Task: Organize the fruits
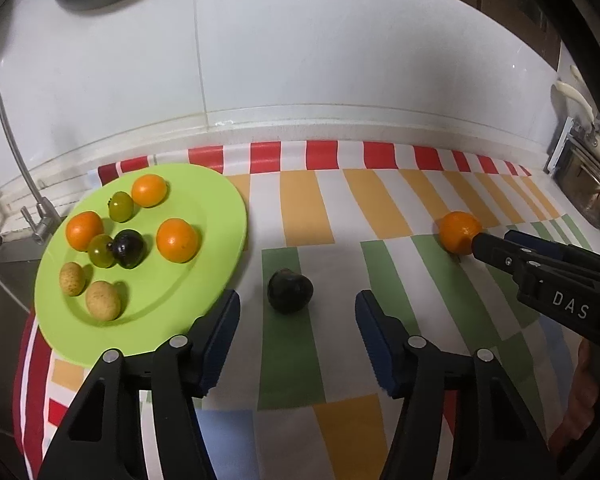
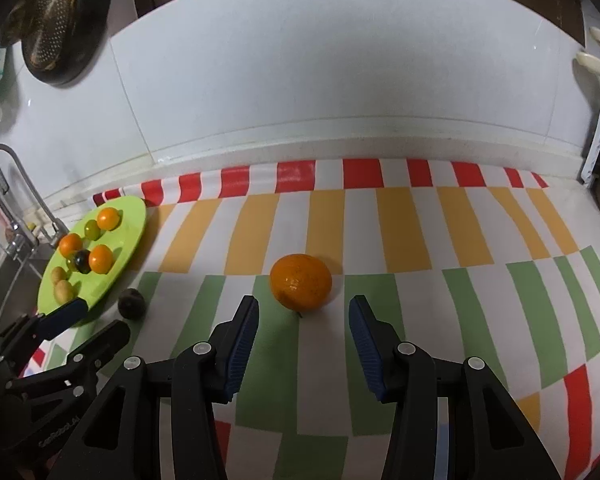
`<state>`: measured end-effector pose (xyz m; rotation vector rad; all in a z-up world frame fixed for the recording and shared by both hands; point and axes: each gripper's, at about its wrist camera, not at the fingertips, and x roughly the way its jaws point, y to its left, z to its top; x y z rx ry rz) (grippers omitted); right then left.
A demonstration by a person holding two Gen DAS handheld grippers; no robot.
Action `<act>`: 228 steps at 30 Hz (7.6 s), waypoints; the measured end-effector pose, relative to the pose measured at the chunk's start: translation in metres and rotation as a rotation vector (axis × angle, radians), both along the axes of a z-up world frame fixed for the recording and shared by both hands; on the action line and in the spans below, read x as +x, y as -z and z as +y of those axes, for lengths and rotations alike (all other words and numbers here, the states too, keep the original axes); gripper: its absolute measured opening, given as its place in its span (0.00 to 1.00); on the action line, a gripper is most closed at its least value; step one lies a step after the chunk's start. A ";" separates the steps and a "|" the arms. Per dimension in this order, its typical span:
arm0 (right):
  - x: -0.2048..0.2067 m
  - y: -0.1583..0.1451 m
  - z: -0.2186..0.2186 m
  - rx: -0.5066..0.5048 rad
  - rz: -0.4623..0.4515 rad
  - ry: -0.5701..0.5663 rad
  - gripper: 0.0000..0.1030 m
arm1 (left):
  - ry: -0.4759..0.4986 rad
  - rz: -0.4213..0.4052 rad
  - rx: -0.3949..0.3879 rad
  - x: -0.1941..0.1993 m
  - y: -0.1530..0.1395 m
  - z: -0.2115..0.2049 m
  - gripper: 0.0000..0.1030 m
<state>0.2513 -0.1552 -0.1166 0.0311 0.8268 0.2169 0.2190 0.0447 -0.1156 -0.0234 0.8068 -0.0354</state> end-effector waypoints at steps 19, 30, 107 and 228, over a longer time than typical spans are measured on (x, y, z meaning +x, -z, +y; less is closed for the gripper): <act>0.032 0.021 0.008 -0.003 0.050 0.004 0.47 | 0.015 0.077 -0.037 0.031 0.013 0.005 0.32; 0.027 0.016 0.016 -0.008 0.040 -0.022 0.41 | 0.032 0.068 -0.050 0.022 0.005 0.008 0.27; 0.017 -0.072 0.179 0.010 -0.158 -0.450 0.41 | -0.087 -0.151 0.029 0.009 -0.067 0.130 0.27; -0.225 -0.149 -0.014 -0.034 -0.301 -0.006 0.71 | -0.012 -0.357 0.083 -0.214 -0.158 0.004 1.00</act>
